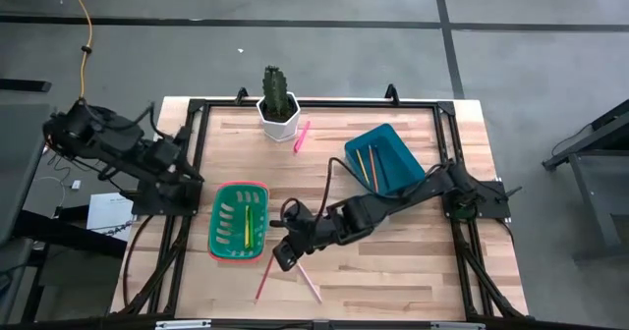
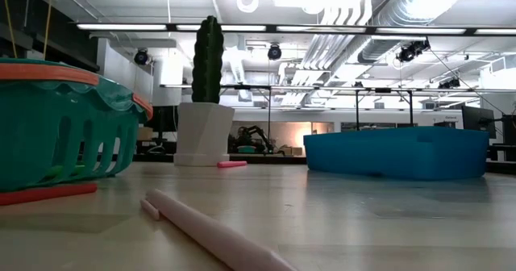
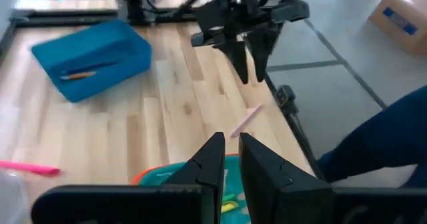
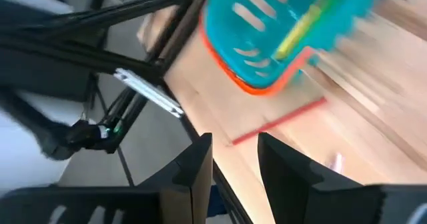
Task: Sort pens & pencils
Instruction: Put the light pink pen into the green basket
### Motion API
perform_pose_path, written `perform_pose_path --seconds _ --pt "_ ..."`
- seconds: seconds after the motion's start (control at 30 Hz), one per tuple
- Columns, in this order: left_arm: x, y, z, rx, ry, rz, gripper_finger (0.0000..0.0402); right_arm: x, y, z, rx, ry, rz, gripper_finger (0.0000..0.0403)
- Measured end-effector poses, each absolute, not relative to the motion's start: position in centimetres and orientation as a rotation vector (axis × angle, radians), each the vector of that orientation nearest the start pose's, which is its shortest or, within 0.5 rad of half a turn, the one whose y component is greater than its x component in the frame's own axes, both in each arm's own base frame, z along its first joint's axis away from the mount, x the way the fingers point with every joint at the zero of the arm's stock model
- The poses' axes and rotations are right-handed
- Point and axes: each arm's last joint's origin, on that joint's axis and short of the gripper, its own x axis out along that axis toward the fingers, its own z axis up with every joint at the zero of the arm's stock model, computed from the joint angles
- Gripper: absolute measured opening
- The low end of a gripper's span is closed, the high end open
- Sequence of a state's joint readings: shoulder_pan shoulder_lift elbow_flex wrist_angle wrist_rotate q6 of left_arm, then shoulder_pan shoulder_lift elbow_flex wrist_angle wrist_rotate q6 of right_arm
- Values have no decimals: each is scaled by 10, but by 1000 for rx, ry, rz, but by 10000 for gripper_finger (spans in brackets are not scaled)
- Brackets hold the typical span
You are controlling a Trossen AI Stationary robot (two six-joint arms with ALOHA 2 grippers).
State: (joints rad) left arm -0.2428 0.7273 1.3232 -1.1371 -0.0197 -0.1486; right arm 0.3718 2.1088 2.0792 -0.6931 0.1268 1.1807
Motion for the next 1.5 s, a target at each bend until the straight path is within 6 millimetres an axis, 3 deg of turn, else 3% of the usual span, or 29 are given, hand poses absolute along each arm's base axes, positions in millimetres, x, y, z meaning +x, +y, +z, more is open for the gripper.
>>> perform_pose_path --seconds 0.1,0.23,0.43,0.63,0.83,1.13,1.3,1.5 --pt "88 -25 406 -123 528 -299 35 450 171 329 880 626 -124 109" --pt "108 -33 392 -163 470 -425 35 438 160 367 735 443 -129 109" --pt "129 -40 364 -213 442 -453 35 372 145 439 521 279 -266 109" --pt "167 -51 336 -231 423 -496 35 309 143 473 414 239 -402 109" --pt "219 -70 315 -189 480 -517 35 284 145 467 375 343 -448 109" --pt "290 -102 301 -35 649 -500 35 252 151 444 298 563 -549 109" --pt "321 -111 296 92 785 -490 35 231 160 440 264 580 -580 109" --pt "342 -125 263 176 987 -526 35 217 171 444 233 534 -537 109"
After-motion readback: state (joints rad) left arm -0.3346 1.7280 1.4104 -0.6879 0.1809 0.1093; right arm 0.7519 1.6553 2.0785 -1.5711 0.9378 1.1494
